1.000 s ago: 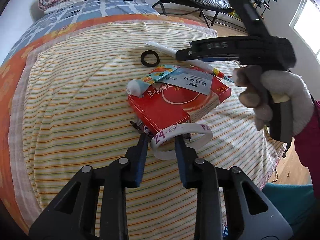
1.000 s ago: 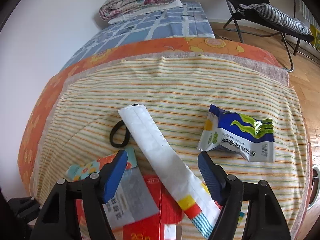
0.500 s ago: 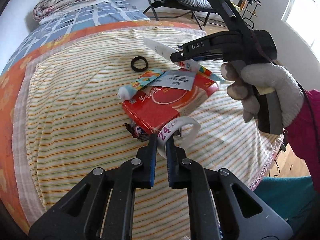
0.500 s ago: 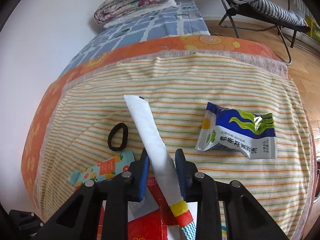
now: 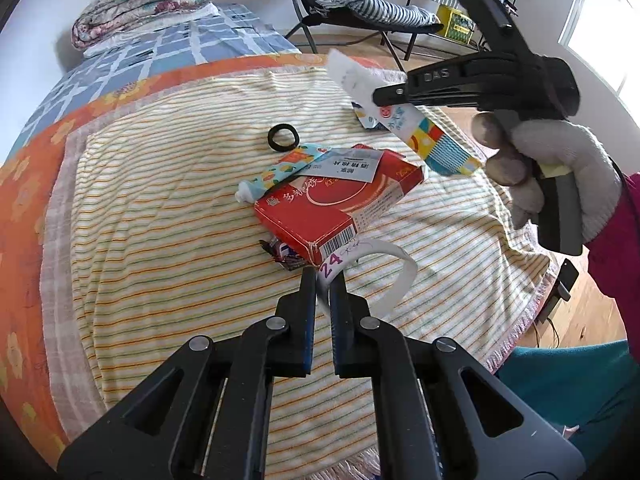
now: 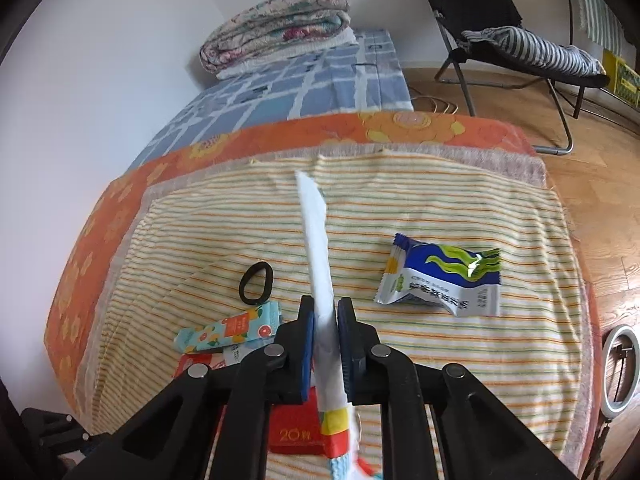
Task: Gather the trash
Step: 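Grasp the white label strip with the left gripper while the right grasps the white tube, then carry the strip and tube to the blue basket and release both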
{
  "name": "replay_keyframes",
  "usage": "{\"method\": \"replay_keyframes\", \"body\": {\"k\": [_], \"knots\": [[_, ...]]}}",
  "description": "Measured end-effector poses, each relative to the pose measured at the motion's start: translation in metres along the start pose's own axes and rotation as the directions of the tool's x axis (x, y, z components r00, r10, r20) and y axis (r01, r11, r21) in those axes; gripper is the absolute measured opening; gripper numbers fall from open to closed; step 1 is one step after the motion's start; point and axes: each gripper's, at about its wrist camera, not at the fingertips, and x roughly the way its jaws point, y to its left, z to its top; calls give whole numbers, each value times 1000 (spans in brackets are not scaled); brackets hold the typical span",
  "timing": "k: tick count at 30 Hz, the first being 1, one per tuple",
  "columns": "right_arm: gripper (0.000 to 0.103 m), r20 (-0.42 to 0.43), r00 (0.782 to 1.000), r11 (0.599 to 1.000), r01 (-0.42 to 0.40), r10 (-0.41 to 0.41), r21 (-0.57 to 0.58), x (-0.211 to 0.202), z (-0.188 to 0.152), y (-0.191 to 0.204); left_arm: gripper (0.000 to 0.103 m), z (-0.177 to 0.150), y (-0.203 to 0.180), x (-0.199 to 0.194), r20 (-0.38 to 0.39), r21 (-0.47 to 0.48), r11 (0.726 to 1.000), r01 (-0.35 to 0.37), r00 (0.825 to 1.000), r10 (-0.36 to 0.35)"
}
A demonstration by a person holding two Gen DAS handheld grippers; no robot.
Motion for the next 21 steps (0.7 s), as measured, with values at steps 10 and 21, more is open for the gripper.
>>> {"method": "replay_keyframes", "body": {"k": [10, 21], "knots": [[8, 45, 998, 999, -35, 35, 4, -54, -18, 6, 4, -1, -9, -27, 38, 0, 1000, -7, 999, 7], [8, 75, 993, 994, -85, 90, -70, -127, -69, 39, 4, -23, -27, -71, 75, 11, 1000, -25, 997, 24]]}}
